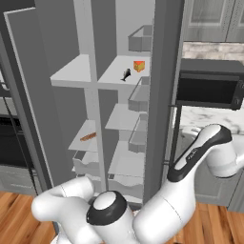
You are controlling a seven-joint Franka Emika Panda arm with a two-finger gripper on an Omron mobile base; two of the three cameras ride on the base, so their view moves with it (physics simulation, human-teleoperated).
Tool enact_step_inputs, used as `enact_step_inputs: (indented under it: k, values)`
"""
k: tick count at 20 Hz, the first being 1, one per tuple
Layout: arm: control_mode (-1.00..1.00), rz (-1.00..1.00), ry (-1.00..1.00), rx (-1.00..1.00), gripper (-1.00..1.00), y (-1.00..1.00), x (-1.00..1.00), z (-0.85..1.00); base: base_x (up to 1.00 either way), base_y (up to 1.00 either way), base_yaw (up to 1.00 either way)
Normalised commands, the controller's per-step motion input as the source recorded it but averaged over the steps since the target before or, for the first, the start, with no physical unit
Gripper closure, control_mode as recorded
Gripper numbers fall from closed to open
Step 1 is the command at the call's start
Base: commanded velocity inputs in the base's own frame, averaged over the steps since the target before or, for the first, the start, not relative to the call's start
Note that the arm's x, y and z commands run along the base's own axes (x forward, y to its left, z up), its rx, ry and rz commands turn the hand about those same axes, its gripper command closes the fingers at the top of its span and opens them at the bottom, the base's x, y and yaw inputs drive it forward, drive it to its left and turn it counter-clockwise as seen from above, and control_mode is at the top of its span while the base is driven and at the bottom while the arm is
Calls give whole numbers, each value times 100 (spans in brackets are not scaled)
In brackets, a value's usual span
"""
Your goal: Pick up the frozen fish from the freezer, place it on any shelf in the fridge, and close the fridge and freezer doors when done.
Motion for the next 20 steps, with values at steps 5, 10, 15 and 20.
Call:
enact_step_inputs:
  k: [5, 10, 15, 20]
  values:
    - [-100, 4, -2, 3, -100, 41, 17, -22, 0, 0, 0]
    - [-100, 5, -2, 6, -100, 69, 32, -21, 0, 0, 0]
    - [-100, 7, -2, 6, -100, 84, 42, -18, 0, 0, 0]
    - [-100, 5, -5, 4, -100, 100, 37, -13, 0, 0, 0]
